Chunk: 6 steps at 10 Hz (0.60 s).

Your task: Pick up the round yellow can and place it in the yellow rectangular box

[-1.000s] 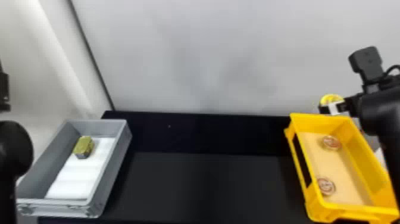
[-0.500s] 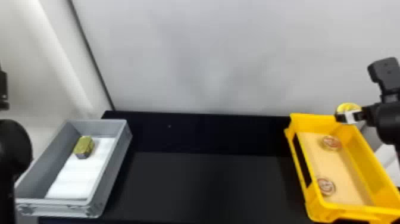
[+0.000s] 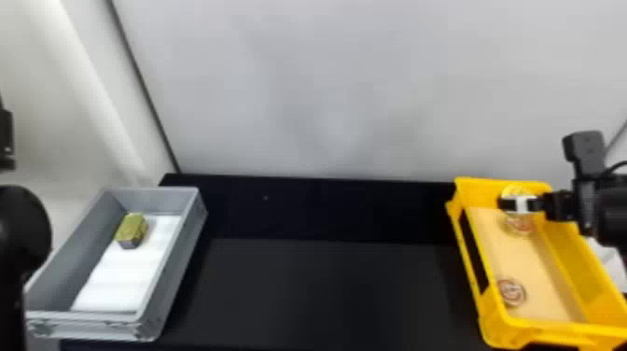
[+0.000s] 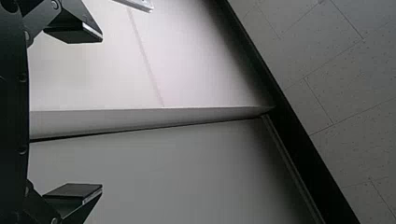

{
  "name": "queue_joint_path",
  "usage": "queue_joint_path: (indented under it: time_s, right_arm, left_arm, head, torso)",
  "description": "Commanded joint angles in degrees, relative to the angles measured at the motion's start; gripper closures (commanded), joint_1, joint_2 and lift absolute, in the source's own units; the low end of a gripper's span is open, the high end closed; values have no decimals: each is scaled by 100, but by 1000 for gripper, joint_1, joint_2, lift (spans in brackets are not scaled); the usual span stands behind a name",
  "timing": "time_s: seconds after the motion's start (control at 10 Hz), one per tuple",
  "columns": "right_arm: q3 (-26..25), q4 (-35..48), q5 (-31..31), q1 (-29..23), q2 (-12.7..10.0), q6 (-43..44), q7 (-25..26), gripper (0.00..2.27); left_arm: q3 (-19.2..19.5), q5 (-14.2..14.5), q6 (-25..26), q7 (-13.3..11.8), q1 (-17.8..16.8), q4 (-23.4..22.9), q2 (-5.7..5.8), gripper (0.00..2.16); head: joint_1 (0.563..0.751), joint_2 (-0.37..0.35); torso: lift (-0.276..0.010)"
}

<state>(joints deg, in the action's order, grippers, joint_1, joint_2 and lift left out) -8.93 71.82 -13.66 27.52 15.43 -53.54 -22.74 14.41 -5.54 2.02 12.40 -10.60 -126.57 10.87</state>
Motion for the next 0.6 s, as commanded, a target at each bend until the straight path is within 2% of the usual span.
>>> queue_joint_path:
  time_s: [0.0,0.5]
  right_arm:
    - [110,-696,812,96,118,298,366,774]
    - [110,-1030,908,16,215,394,489,774]
  left_arm:
    - [-8,0,-9,0,6,0,-5,142]
    - [1,-9,-35,0,6,0,-14,142]
  head:
    - [692,54]
    - [692,54]
  torso:
    - [-3]
    - [-3]
